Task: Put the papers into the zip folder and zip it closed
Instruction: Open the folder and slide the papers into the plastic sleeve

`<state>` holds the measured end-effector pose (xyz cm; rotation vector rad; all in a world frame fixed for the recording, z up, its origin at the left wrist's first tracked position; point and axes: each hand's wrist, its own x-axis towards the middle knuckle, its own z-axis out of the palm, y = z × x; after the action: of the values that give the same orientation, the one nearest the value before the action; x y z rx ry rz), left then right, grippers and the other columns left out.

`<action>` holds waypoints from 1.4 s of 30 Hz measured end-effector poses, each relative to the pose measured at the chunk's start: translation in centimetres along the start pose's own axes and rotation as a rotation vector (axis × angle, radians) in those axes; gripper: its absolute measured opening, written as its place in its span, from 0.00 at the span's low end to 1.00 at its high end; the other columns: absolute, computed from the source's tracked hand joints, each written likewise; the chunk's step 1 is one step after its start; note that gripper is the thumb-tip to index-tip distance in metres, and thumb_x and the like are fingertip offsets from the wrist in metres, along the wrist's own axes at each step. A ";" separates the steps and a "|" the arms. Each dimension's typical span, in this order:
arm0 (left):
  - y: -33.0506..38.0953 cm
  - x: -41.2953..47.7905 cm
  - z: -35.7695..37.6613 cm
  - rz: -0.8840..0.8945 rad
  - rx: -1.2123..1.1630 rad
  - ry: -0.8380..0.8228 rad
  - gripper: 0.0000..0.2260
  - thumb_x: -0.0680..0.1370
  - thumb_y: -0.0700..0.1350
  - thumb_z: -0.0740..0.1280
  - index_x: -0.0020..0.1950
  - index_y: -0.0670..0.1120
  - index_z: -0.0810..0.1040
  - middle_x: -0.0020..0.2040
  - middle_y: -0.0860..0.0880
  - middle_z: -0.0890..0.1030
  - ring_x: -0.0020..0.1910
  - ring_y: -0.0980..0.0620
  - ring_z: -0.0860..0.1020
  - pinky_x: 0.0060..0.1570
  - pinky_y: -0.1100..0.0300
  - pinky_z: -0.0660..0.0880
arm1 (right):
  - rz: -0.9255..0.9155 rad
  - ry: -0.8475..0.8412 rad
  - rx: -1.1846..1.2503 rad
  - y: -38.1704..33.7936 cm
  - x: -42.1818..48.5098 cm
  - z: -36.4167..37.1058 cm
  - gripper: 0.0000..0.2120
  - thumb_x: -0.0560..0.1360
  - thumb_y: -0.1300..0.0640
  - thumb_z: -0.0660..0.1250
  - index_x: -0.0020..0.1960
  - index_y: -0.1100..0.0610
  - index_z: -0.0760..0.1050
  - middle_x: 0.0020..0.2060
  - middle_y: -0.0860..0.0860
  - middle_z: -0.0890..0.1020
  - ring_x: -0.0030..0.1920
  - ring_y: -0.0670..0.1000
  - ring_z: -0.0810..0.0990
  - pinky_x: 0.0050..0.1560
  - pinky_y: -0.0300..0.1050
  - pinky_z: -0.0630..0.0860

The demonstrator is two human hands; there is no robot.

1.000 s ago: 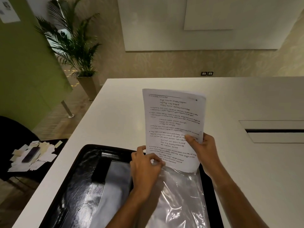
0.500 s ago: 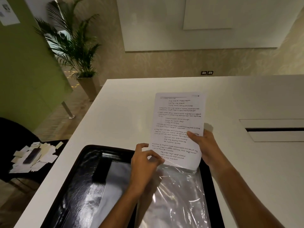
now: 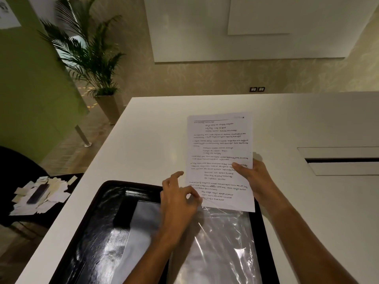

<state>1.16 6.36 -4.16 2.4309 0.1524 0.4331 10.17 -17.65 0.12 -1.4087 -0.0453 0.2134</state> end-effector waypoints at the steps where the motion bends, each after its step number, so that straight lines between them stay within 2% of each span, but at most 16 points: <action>1: 0.2 -0.2 0.0 0.018 0.043 0.018 0.05 0.73 0.53 0.81 0.41 0.57 0.87 0.73 0.57 0.71 0.69 0.53 0.66 0.61 0.58 0.67 | 0.011 0.004 -0.012 -0.4 0.1 -0.2 0.16 0.83 0.63 0.72 0.69 0.54 0.83 0.61 0.55 0.89 0.58 0.58 0.90 0.56 0.56 0.86; 4: 0.0 -0.3 0.1 0.033 0.067 0.019 0.04 0.74 0.52 0.80 0.43 0.57 0.86 0.59 0.58 0.70 0.57 0.58 0.67 0.52 0.60 0.73 | 0.055 0.007 -0.068 -1.6 0.9 -1.4 0.13 0.82 0.65 0.73 0.63 0.52 0.84 0.56 0.56 0.91 0.53 0.57 0.91 0.46 0.48 0.88; 6: -0.2 -0.4 0.0 0.020 -0.006 -0.014 0.04 0.75 0.50 0.79 0.44 0.55 0.84 0.53 0.60 0.69 0.53 0.58 0.71 0.47 0.62 0.77 | 0.090 -0.016 -0.120 -2.2 1.4 -2.2 0.13 0.82 0.64 0.73 0.65 0.55 0.84 0.56 0.56 0.91 0.52 0.57 0.92 0.45 0.47 0.88; 9: -0.1 -0.7 0.1 0.065 -0.041 -0.047 0.04 0.76 0.48 0.77 0.45 0.54 0.83 0.48 0.62 0.71 0.51 0.58 0.74 0.45 0.63 0.77 | 0.137 -0.036 -0.157 -2.2 2.0 -2.4 0.13 0.82 0.64 0.73 0.66 0.57 0.84 0.54 0.54 0.91 0.51 0.56 0.92 0.43 0.47 0.88; 13: 0.2 -0.7 0.7 0.174 0.051 -0.081 0.01 0.75 0.47 0.72 0.45 0.53 0.82 0.49 0.59 0.75 0.49 0.57 0.73 0.46 0.57 0.78 | 0.189 -0.056 -0.144 -0.9 2.5 -1.2 0.13 0.81 0.65 0.74 0.65 0.59 0.84 0.53 0.55 0.91 0.51 0.58 0.92 0.45 0.49 0.88; 16: 1.2 -0.7 0.7 0.208 0.108 -0.154 0.03 0.74 0.51 0.67 0.45 0.54 0.79 0.47 0.58 0.79 0.46 0.56 0.74 0.48 0.53 0.75 | 0.204 -0.080 -0.147 -0.1 2.8 -0.1 0.13 0.81 0.65 0.74 0.65 0.58 0.84 0.53 0.55 0.91 0.52 0.57 0.92 0.46 0.50 0.88; 19: 2.5 -0.5 0.4 0.183 0.073 -0.237 0.04 0.72 0.50 0.68 0.44 0.52 0.77 0.43 0.56 0.82 0.42 0.54 0.77 0.46 0.54 0.75 | 0.204 -0.110 -0.153 0.4 3.2 0.7 0.14 0.81 0.66 0.73 0.66 0.59 0.83 0.54 0.55 0.91 0.52 0.56 0.91 0.47 0.48 0.87; 23: 3.2 0.3 1.0 0.234 0.084 -0.302 0.05 0.72 0.53 0.69 0.44 0.54 0.80 0.44 0.58 0.80 0.46 0.56 0.77 0.50 0.54 0.74 | 0.209 -0.108 -0.167 1.1 3.7 1.2 0.16 0.81 0.66 0.74 0.68 0.60 0.83 0.56 0.55 0.91 0.54 0.57 0.91 0.51 0.52 0.87; 27: 4.4 0.6 2.1 0.273 0.085 -0.339 0.09 0.73 0.55 0.67 0.43 0.53 0.83 0.46 0.58 0.76 0.48 0.55 0.73 0.48 0.57 0.67 | 0.218 -0.106 -0.141 1.4 3.7 1.3 0.13 0.82 0.66 0.72 0.66 0.58 0.84 0.53 0.54 0.92 0.50 0.55 0.92 0.45 0.48 0.87; 33: 6.6 0.4 3.0 0.242 -0.001 -0.387 0.11 0.72 0.60 0.70 0.44 0.54 0.84 0.42 0.59 0.84 0.46 0.55 0.78 0.54 0.54 0.75 | 0.223 -0.099 -0.056 2.8 3.7 1.1 0.16 0.82 0.67 0.73 0.68 0.60 0.83 0.59 0.58 0.90 0.59 0.61 0.89 0.66 0.63 0.83; 36: 7.6 0.0 3.3 0.261 0.028 -0.409 0.12 0.73 0.61 0.71 0.45 0.54 0.86 0.44 0.58 0.85 0.49 0.55 0.77 0.57 0.54 0.74 | 0.223 -0.088 -0.048 3.1 3.6 1.2 0.16 0.82 0.66 0.72 0.69 0.60 0.83 0.59 0.58 0.90 0.59 0.61 0.89 0.66 0.63 0.83; 42: 8.5 -0.5 3.9 0.264 0.058 -0.395 0.06 0.74 0.51 0.72 0.45 0.55 0.89 0.44 0.58 0.87 0.47 0.56 0.77 0.55 0.53 0.76 | 0.238 -0.084 -0.015 3.5 3.8 1.2 0.17 0.81 0.66 0.73 0.70 0.60 0.83 0.60 0.58 0.89 0.60 0.61 0.89 0.67 0.62 0.82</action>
<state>2.02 -2.70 -1.84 2.5491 -0.3328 0.0538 13.32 -15.30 -3.52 -1.4187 0.0521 0.4705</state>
